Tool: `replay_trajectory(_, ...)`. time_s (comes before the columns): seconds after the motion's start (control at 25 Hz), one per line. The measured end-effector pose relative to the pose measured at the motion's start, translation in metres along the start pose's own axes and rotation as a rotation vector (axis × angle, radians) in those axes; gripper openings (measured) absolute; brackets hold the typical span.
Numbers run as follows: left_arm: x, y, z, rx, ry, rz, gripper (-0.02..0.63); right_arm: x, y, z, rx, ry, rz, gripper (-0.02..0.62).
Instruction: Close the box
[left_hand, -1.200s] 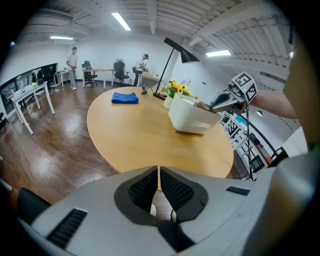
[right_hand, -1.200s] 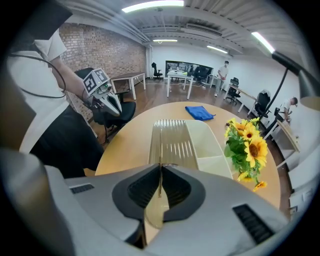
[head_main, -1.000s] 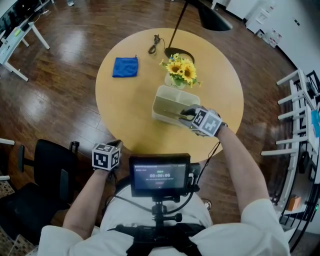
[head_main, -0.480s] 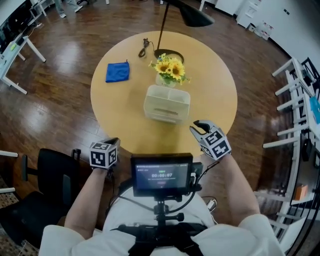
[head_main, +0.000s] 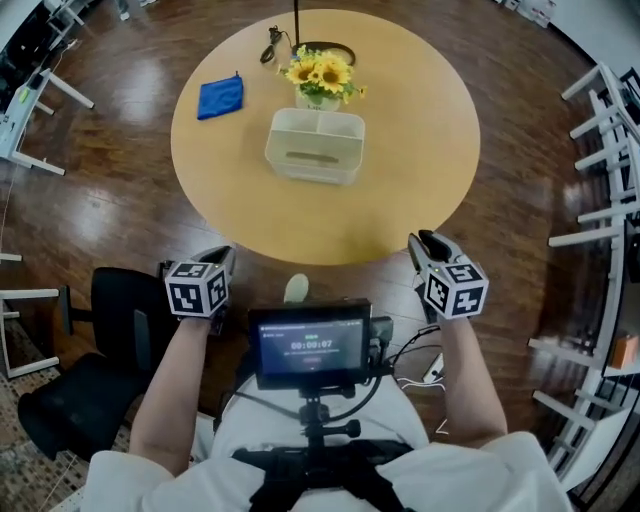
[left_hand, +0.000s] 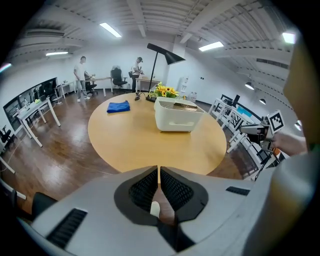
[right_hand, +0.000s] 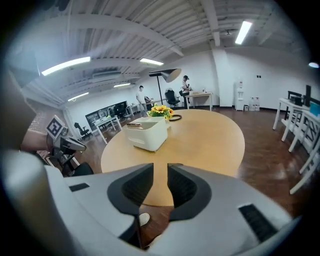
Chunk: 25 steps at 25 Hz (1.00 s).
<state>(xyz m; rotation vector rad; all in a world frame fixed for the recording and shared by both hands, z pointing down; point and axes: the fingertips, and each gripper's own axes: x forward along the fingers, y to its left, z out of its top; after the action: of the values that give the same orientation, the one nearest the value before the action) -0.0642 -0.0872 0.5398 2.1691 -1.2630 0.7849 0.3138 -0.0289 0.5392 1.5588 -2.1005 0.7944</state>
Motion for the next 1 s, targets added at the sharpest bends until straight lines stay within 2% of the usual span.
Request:
replay_trajectory(0.08, -0.010, -0.006, -0.009, 0.007, 0.010, 0.010, 0.017, -0.006, 0.002, -0.017, 0.018, 0.007, 0.005, 0.118)
replay_trajectory(0.2, -0.018, -0.011, -0.018, 0.021, 0.017, 0.009, 0.017, -0.019, 0.008, -0.028, 0.046, -0.006, 0.001, 0.123)
replay_trajectory(0.52, -0.025, -0.012, -0.010, 0.070, -0.034, -0.086, 0.017, -0.065, 0.034, -0.027, 0.083, -0.077, -0.109, 0.123)
replay_trajectory(0.68, -0.043, 0.006, -0.014, 0.061, -0.062, -0.123, 0.017, -0.075, 0.071, -0.030, 0.092, -0.096, -0.151, 0.121)
replay_trajectory(1.0, -0.076, 0.056, -0.046, 0.044, -0.073, -0.156, 0.017, -0.085, 0.142, -0.044, 0.080, -0.077, -0.222, 0.117)
